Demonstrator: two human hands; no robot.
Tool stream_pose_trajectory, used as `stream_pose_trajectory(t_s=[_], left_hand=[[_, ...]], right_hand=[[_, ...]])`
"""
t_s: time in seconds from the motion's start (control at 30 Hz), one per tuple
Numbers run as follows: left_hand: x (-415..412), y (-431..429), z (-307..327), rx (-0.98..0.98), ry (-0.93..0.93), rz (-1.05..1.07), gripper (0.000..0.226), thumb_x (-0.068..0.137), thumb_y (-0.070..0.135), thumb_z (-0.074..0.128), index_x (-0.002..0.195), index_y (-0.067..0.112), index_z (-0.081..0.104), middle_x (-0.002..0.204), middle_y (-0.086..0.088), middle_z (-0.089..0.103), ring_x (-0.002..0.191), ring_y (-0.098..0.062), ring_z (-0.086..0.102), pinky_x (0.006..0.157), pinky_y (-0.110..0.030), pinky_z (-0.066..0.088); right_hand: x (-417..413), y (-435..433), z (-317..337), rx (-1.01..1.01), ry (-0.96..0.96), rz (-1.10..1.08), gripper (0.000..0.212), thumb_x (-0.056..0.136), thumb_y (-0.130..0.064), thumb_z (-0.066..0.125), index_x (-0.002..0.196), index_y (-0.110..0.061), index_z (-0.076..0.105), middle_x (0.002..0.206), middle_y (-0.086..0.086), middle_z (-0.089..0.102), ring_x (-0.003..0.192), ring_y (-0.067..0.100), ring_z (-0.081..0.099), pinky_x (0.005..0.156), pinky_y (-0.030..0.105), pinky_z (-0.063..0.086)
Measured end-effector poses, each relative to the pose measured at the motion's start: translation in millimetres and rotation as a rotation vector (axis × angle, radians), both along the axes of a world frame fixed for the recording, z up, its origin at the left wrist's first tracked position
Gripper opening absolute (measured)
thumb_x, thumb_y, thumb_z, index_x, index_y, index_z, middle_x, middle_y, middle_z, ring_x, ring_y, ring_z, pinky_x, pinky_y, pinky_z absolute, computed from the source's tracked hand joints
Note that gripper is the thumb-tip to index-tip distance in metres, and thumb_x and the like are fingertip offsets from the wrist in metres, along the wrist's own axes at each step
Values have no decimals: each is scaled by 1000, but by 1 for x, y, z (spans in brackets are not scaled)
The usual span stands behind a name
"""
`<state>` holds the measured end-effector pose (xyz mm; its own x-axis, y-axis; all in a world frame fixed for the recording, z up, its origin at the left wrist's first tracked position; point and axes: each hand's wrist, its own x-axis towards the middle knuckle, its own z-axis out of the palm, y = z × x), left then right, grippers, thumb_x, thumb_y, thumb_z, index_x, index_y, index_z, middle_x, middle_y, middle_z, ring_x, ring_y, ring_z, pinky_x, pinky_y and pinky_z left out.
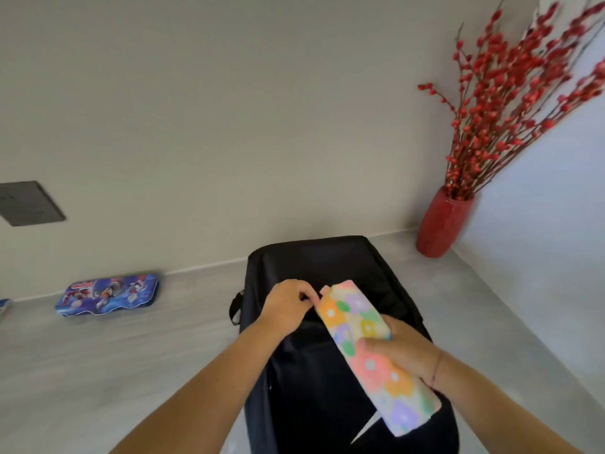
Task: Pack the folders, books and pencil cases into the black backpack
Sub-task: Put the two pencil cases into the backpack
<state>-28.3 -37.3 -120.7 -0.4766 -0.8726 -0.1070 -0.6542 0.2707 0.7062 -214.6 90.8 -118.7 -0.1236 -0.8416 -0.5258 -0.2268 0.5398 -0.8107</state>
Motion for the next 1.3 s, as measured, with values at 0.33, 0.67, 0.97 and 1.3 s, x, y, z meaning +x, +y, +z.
stream_pose_trajectory(t_s=[0.33, 0.67, 0.97, 1.3], left_hand=[[-28, 0, -1, -282, -573, -247, 44, 81, 40, 63, 121, 23, 57, 119, 0, 51, 112, -19, 48, 91, -37, 48], [-20, -16, 30, -200, -4, 154, 16, 87, 23, 63, 89, 12, 74, 74, 3, 68, 65, -5, 58, 62, -17, 43], [-12, -9, 48, 31, 214, 183, 20, 84, 26, 68, 97, 13, 75, 84, 6, 69, 74, 3, 60, 64, -7, 40], [-3, -7, 37, 126, 225, 162, 20, 83, 26, 70, 98, 13, 75, 87, 5, 70, 76, 4, 60, 64, -7, 40]], right_hand=[[-12, 33, -23, -67, -284, -48, 51, 72, -32, 72, 120, -31, 56, 112, -1, 72, 101, 20, 70, 93, 45, 54], [6, 34, -9, -151, -390, -202, 31, 89, -28, 60, 120, -28, 55, 110, 0, 72, 98, 19, 70, 82, 34, 58], [27, -11, 9, 59, -784, -550, 37, 91, -23, 56, 123, -3, 57, 104, 21, 70, 96, 35, 66, 80, 44, 52], [59, 43, -10, -340, 2, -157, 93, 69, -50, 71, 143, -50, 13, 144, -15, 22, 119, 7, 48, 95, 28, 49]])
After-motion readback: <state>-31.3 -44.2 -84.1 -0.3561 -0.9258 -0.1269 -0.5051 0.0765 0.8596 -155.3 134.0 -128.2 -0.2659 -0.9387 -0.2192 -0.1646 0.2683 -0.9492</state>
